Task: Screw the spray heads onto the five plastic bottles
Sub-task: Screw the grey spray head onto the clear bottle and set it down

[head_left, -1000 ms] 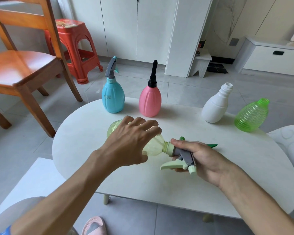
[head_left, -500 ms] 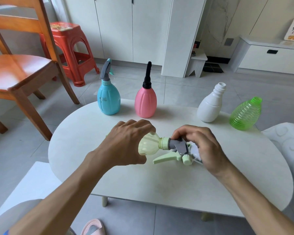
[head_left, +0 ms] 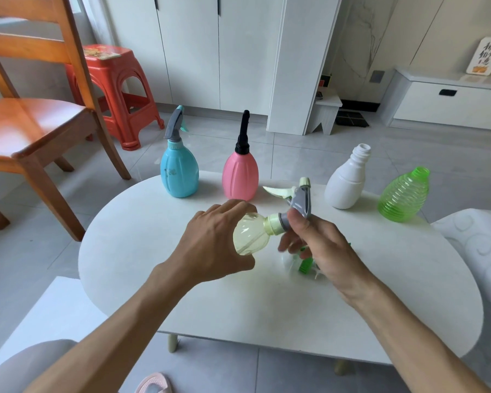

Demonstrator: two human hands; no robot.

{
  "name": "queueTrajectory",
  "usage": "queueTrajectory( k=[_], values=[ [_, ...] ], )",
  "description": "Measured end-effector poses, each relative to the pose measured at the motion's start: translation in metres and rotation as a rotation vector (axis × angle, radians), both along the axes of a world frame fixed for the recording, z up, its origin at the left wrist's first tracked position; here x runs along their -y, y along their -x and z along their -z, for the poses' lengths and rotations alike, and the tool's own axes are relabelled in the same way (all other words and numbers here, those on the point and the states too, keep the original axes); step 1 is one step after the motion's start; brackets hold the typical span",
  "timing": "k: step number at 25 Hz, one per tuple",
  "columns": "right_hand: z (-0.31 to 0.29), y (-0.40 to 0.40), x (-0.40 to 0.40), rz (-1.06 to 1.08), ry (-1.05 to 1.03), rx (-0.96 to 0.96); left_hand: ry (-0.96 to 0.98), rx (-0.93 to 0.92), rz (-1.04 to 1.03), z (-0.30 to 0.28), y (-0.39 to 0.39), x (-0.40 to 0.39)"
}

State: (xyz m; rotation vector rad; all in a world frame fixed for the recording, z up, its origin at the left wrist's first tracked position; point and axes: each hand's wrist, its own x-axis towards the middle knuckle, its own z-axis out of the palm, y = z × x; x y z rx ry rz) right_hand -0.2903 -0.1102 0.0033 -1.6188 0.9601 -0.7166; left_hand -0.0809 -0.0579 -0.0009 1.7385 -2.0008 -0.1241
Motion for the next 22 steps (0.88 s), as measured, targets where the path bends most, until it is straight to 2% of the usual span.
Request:
queueTrajectory(
  k=[4, 6, 10, 13, 15, 17, 19, 20, 21, 22],
  values=[
    [0.000, 0.001, 0.006, -0.250, -0.111, 0.317, -0.041, -0.268, -0.011, 0.000, 0.012, 0.001],
    [0.004, -0.007, 0.003, -0.188, -0.063, 0.440, -0.050, -0.355, -0.022, 0.001, 0.020, 0.000],
    [0.007, -0.022, 0.001, 0.050, -0.003, 0.489, 0.073, -0.263, -0.072, 0.010, 0.036, -0.002],
    [-0.001, -0.011, 0.010, -0.014, -0.052, 0.552, -0.137, -0.477, 0.098, 0.001, 0.026, 0.000],
    [-0.008, -0.005, 0.014, -0.069, -0.068, 0.563, -0.253, -0.597, 0.123, -0.003, 0.016, 0.003],
    [-0.006, -0.009, 0.010, -0.006, -0.064, 0.513, -0.197, -0.538, 0.050, 0.002, 0.025, -0.001],
    [0.000, -0.017, 0.005, 0.112, -0.067, 0.458, -0.024, -0.308, -0.130, 0.012, 0.048, -0.009],
    [0.002, -0.018, 0.005, 0.141, -0.078, 0.445, 0.009, -0.253, -0.181, 0.013, 0.057, -0.012],
    [0.001, -0.016, 0.007, 0.143, -0.096, 0.451, -0.023, -0.282, -0.167, 0.011, 0.058, -0.012],
    [-0.003, -0.012, 0.010, 0.110, -0.111, 0.474, -0.109, -0.400, -0.110, 0.006, 0.054, -0.009]
  ],
)
